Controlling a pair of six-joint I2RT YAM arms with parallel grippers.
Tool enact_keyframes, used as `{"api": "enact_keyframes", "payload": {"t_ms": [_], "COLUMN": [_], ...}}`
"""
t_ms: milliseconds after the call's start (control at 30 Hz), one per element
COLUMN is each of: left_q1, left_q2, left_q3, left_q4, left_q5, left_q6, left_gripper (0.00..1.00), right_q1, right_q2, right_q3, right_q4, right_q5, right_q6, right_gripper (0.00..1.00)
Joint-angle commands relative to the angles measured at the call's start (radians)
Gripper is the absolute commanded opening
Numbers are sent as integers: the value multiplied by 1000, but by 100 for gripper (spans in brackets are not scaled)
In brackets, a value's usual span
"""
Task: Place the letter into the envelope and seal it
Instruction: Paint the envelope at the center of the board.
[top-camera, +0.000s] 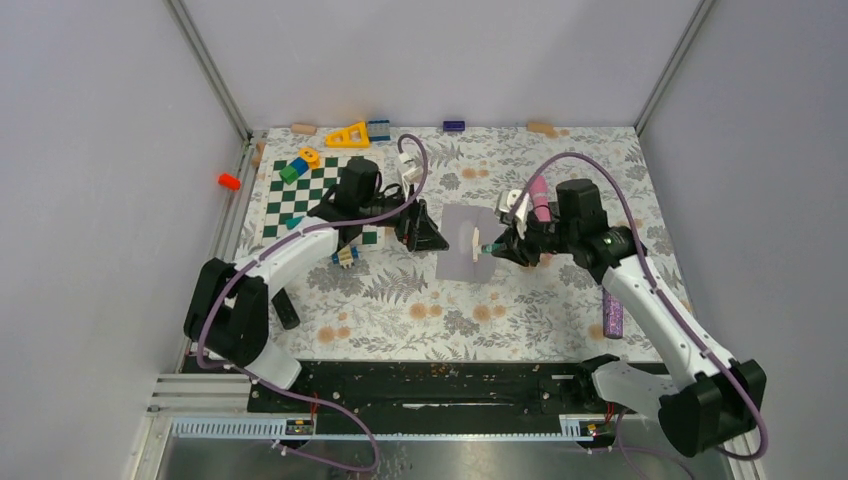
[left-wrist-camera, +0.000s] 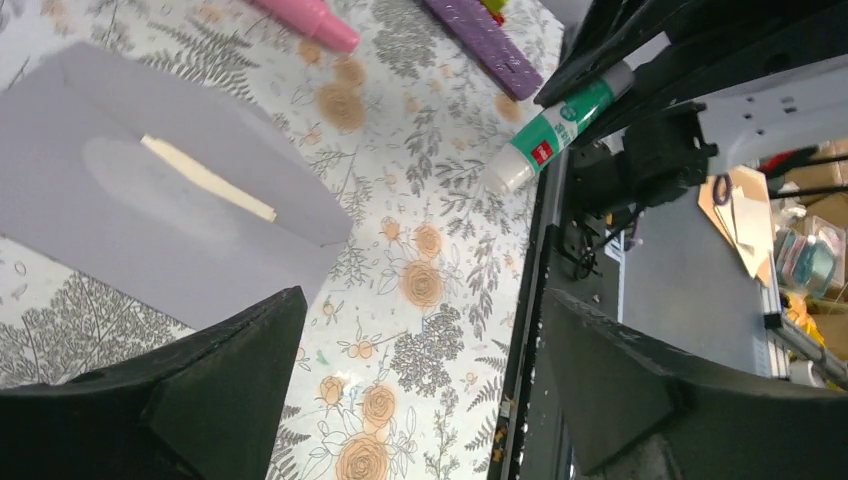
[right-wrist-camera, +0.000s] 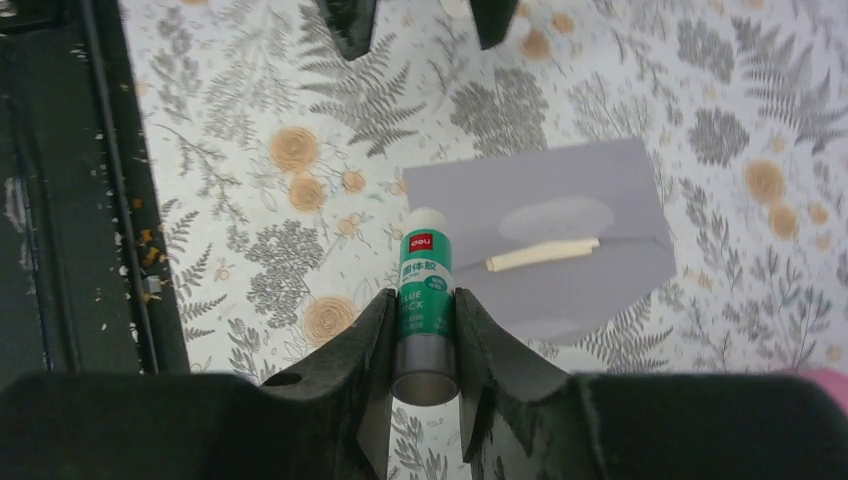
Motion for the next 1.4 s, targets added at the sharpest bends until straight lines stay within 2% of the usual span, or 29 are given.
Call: {"api": "enact_keyframes", "payload": {"t_ms": [0, 67, 167, 267, 333, 367, 567, 700, 900, 1367], "left_q1": [5, 12, 13, 13, 13, 13, 14, 14, 8, -20], "left_q2": [69, 93, 117, 156, 204, 231, 373, 419, 459, 528], "left_q3": [-33, -61, -85, -90, -72, -56, -1, 17, 52, 121], "left_q4": [98, 168, 225, 253, 250, 247, 267, 285, 213, 76], "left_q5": [-144, -150, -179, -197, -184, -171, -143, -173, -279, -396], "left_q6": [-72, -138, -185, -229, -259, -277, -366, -397, -412, -378], "left_gripper": [84, 74, 51, 20, 3, 0, 0, 0, 0, 0], "right_q1": [6, 7, 7, 7, 11, 17, 49, 74, 100, 135], "right_q2": [120, 187, 307, 418, 489, 527, 721, 827, 904, 936], "right_q3": [108, 158, 237, 320, 392, 424, 623, 700, 724, 694], "right_q4": [-62, -45, -44, -38, -63, -83, -208, -252, -251, -251], "right_q5": [208, 243, 265, 338, 367, 387, 484, 536, 548, 630], "right_q6": [105, 181, 276, 422, 499, 519, 608, 634, 684, 689], "right_gripper": [0, 0, 0, 0, 0, 0, 0, 0, 0, 0]}}
